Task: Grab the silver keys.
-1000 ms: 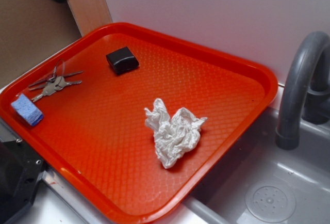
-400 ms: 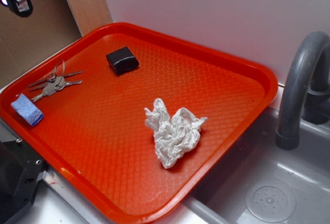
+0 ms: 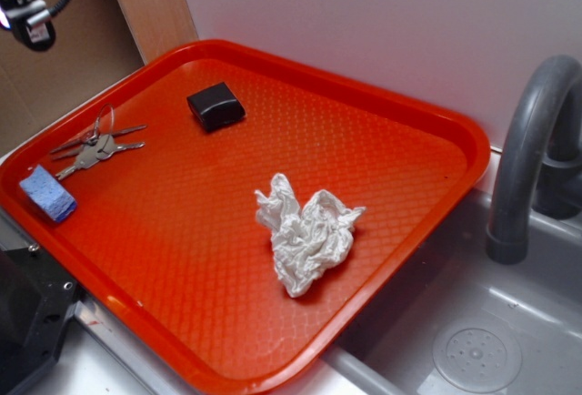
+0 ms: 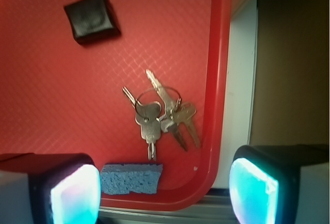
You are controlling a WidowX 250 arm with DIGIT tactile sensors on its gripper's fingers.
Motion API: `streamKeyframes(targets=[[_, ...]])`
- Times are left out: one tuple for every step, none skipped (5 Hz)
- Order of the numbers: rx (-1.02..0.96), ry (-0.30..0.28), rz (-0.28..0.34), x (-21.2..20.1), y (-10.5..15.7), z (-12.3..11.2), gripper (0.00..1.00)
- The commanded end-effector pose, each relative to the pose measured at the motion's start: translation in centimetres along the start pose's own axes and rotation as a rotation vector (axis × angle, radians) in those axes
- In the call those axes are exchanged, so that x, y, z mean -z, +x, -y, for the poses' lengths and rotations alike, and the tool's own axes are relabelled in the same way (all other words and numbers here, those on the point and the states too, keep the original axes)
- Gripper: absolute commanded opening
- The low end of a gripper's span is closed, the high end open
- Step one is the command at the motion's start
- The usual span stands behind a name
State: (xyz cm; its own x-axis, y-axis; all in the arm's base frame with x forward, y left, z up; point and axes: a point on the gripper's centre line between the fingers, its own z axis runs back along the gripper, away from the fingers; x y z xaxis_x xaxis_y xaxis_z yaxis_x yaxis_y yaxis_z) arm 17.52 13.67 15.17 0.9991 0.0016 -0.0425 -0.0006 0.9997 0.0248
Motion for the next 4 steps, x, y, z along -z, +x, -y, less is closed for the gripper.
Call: streamKeyframes(targets=[[-0.255, 0.003, 0.097, 0.5, 1.2, 1.0, 1.00], [-0.508, 0.015, 0.190, 1.9, 2.3, 0.3, 1.00], [-0.760, 0.020, 0.240, 2.5, 2.8, -1.0, 1.00], [-1.012, 0.017, 0.243, 4.3, 4.5, -1.7, 1.00]])
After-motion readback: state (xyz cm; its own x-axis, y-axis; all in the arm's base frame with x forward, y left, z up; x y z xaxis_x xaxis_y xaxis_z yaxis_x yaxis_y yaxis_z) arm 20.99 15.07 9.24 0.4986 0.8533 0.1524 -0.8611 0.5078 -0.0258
